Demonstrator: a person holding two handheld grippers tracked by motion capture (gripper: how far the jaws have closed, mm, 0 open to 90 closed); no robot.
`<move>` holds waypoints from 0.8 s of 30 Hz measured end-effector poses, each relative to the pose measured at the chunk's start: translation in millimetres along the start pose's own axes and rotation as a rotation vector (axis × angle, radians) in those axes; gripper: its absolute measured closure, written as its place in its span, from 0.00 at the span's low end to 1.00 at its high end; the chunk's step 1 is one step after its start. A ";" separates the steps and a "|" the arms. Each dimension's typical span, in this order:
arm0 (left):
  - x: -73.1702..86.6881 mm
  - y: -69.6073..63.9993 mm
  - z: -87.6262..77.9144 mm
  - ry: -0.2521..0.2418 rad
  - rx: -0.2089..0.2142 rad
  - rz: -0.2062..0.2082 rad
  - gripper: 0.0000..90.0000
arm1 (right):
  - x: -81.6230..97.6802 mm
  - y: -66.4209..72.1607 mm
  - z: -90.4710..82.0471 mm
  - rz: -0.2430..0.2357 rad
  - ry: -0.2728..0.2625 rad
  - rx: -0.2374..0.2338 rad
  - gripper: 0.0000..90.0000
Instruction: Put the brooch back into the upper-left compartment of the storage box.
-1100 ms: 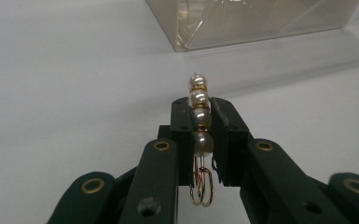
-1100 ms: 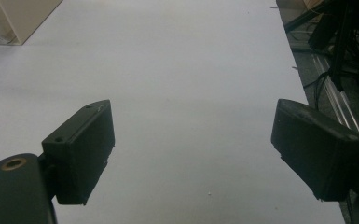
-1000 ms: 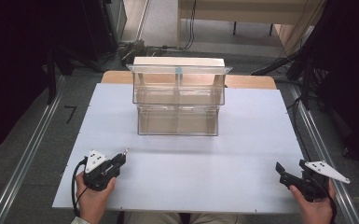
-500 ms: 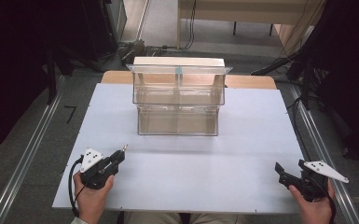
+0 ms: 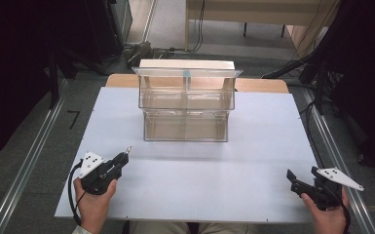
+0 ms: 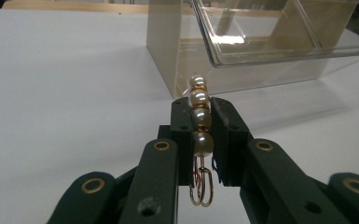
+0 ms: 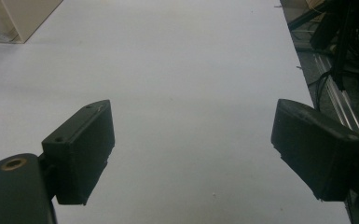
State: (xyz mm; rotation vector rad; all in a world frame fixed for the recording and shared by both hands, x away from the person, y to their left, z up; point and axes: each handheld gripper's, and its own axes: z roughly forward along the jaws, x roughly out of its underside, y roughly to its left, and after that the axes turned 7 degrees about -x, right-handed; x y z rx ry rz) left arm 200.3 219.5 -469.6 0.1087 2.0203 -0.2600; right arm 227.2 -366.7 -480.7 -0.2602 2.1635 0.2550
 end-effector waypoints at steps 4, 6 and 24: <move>-4.0 -0.7 -0.2 -0.017 0.008 -0.011 0.89 | -0.1 0.2 0.1 0.000 0.001 -0.001 0.13; -6.2 -0.8 -0.5 -0.023 0.012 -0.017 0.89 | -0.1 0.1 0.2 -0.001 0.001 -0.002 0.13; -20.1 -5.0 -1.9 -0.066 0.034 -0.029 0.89 | -0.2 0.7 0.4 -0.001 0.000 -0.004 0.13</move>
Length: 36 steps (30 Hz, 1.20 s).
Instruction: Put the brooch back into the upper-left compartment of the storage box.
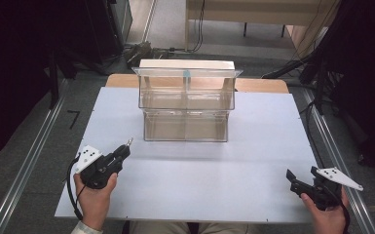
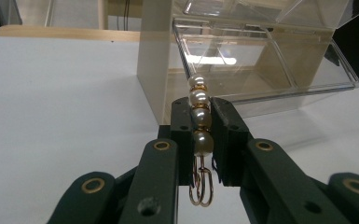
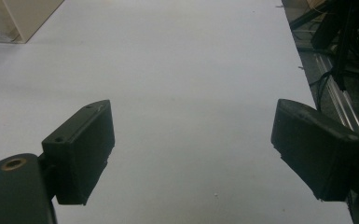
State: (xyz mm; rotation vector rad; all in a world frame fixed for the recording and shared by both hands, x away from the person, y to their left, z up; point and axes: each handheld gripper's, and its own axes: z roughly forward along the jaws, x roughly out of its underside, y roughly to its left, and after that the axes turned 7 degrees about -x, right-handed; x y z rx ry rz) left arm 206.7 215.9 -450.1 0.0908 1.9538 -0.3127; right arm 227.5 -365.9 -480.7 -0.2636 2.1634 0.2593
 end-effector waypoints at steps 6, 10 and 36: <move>-5.5 -0.9 -0.2 -0.016 0.007 -0.006 0.89 | -0.1 -0.1 0.1 0.000 0.000 -0.001 0.13; -8.2 -2.2 0.5 -0.021 0.014 -0.005 0.89 | -0.1 0.1 0.2 0.002 0.001 -0.001 0.13; -26.8 -10.3 3.6 -0.062 0.045 -0.013 0.89 | -0.5 1.0 1.5 0.003 0.005 -0.005 0.13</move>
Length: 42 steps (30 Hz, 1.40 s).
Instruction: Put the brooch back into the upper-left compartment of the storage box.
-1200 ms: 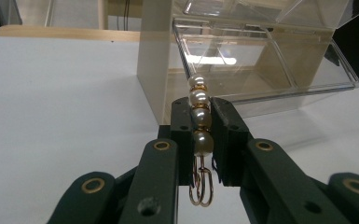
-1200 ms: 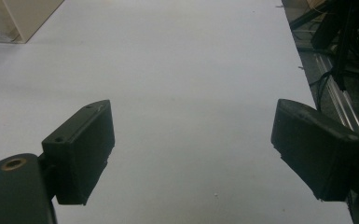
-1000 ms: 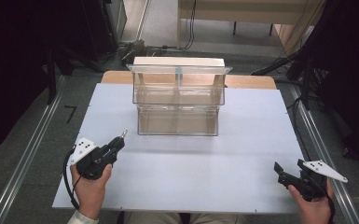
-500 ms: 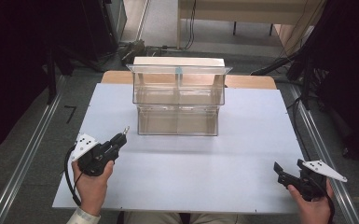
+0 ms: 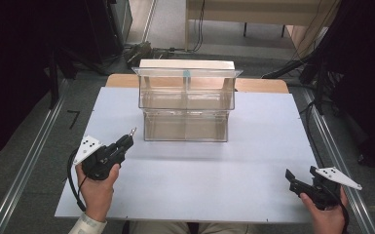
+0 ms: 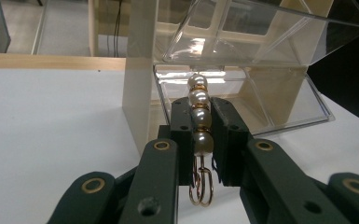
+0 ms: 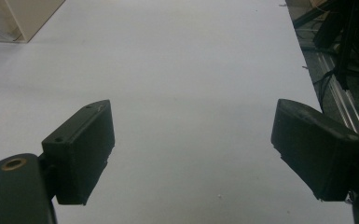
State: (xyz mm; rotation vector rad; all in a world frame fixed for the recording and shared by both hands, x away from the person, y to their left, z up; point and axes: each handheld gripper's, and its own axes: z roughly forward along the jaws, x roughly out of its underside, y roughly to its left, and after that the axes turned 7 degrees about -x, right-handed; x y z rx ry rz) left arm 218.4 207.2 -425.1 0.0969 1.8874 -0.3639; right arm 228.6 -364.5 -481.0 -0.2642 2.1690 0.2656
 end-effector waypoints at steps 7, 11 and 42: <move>-5.7 -3.3 1.6 -0.013 0.009 0.001 0.89 | 0.0 -0.1 -0.3 0.001 -0.002 0.000 0.13; -7.2 -4.9 2.7 -0.016 0.013 0.005 0.89 | -0.1 0.0 -0.5 0.003 -0.001 -0.002 0.13; -29.7 -13.3 9.5 -0.070 0.036 0.009 0.89 | 0.0 -1.6 -1.2 0.003 -0.005 -0.003 0.13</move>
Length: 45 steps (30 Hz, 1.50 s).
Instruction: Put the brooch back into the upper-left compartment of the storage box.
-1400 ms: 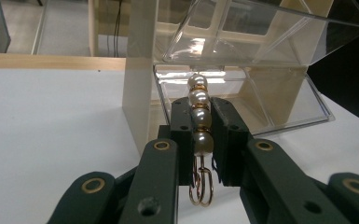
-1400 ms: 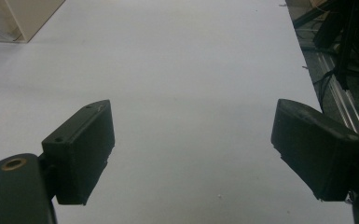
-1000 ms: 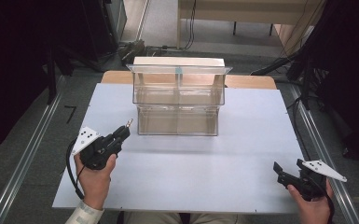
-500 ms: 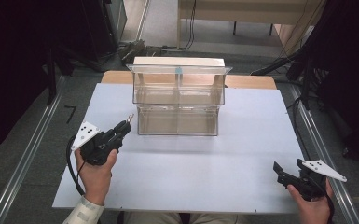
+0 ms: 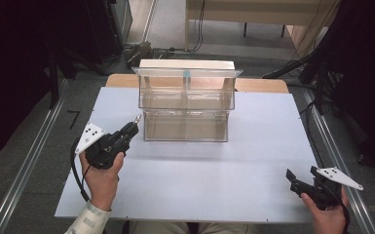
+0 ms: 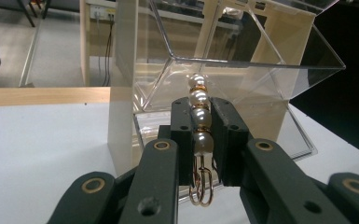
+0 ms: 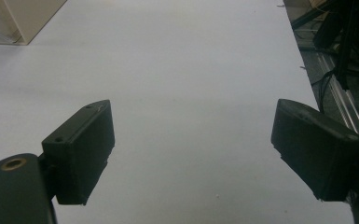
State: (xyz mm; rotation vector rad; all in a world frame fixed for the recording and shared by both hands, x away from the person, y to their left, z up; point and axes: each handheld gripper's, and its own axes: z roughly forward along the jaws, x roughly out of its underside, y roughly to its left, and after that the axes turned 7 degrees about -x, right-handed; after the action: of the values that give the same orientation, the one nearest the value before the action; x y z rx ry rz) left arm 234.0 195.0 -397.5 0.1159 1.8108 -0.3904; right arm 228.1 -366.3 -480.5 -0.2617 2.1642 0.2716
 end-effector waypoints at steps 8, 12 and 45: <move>-8.0 -3.9 3.1 -0.014 0.008 0.008 0.89 | 0.0 -0.1 0.0 -0.001 -0.001 -0.001 0.13; -10.6 -6.1 4.6 -0.017 0.010 0.007 0.89 | -0.1 0.0 0.1 -0.001 -0.001 -0.002 0.13; -28.8 -8.5 20.3 -0.033 0.014 -0.013 0.89 | -0.1 -0.3 0.0 0.003 0.000 -0.007 0.13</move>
State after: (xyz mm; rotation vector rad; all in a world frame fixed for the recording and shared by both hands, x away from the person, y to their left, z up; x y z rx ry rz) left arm 258.3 184.1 -372.9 0.1067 1.7774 -0.4126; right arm 228.3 -366.6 -480.5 -0.2627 2.1642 0.2804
